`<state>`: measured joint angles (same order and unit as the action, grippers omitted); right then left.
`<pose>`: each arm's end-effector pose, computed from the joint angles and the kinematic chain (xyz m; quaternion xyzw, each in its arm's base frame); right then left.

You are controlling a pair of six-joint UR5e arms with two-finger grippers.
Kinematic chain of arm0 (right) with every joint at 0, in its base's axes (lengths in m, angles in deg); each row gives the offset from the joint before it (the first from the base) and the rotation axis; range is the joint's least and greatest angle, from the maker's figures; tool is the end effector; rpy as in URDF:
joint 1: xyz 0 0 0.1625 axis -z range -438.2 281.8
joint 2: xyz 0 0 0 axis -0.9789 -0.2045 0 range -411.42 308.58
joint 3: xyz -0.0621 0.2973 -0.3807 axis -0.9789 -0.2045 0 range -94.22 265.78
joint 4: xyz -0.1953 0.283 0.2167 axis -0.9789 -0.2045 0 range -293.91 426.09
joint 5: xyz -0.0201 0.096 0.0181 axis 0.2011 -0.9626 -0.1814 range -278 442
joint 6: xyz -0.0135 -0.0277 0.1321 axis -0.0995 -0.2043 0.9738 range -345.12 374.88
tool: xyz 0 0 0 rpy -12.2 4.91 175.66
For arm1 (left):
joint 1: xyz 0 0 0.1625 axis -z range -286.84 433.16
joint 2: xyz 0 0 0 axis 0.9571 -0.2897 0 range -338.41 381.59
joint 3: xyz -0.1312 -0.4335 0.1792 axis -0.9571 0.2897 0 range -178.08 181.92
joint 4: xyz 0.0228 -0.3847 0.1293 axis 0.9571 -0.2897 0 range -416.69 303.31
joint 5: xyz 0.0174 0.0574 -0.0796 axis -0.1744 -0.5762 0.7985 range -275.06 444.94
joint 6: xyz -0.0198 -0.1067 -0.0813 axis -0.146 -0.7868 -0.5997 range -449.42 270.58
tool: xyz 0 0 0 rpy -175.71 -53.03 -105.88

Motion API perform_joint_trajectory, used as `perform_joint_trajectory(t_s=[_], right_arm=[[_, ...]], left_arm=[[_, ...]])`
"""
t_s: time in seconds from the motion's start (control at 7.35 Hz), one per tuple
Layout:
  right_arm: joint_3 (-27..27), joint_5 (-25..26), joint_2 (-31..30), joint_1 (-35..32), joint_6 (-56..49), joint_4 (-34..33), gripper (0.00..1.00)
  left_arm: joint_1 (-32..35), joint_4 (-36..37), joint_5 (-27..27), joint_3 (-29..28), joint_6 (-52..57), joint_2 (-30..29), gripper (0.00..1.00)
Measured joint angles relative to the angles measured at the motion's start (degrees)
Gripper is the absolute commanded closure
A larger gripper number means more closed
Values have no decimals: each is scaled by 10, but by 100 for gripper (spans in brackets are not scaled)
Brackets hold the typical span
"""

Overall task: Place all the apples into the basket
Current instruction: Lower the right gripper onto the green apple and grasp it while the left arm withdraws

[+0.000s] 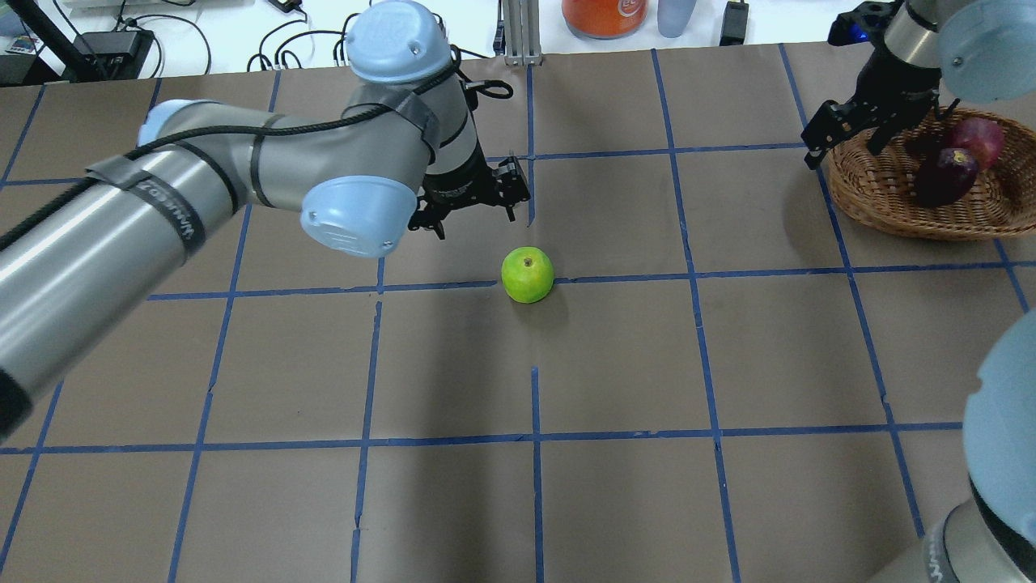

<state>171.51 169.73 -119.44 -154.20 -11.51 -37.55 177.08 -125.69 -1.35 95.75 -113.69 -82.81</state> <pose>-0.0197 -0.6525 0.3550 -0.1072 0.9934 0.0265 0.0309 -0.2803 -0.5403 0.3837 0.0893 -0.9952 0.0122 0.0385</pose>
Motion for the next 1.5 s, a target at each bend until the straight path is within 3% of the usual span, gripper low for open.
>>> perform_joint_trajectory(t_s=[0.27, 0.54, 0.95, 1.22, 1.5], right_arm=[[28, -10, -13, -93, 135, -11, 0], [39, -10, -8, -199, 291, -45, 0], [46, -10, 43, -318, 486, -162, 0], [46, -9, 74, -346, 540, -206, 0], [49, -8, 94, -358, 553, -215, 0]], left_arm=[[-36, -144, -12, 2, 41, 80, 0], [-78, -211, -21, 2, 118, 135, 0], [-116, -192, -47, -1, 217, 156, 0], [-121, -139, -50, -1, 236, 153, 0], [-123, -136, -49, -1, 232, 153, 0]])
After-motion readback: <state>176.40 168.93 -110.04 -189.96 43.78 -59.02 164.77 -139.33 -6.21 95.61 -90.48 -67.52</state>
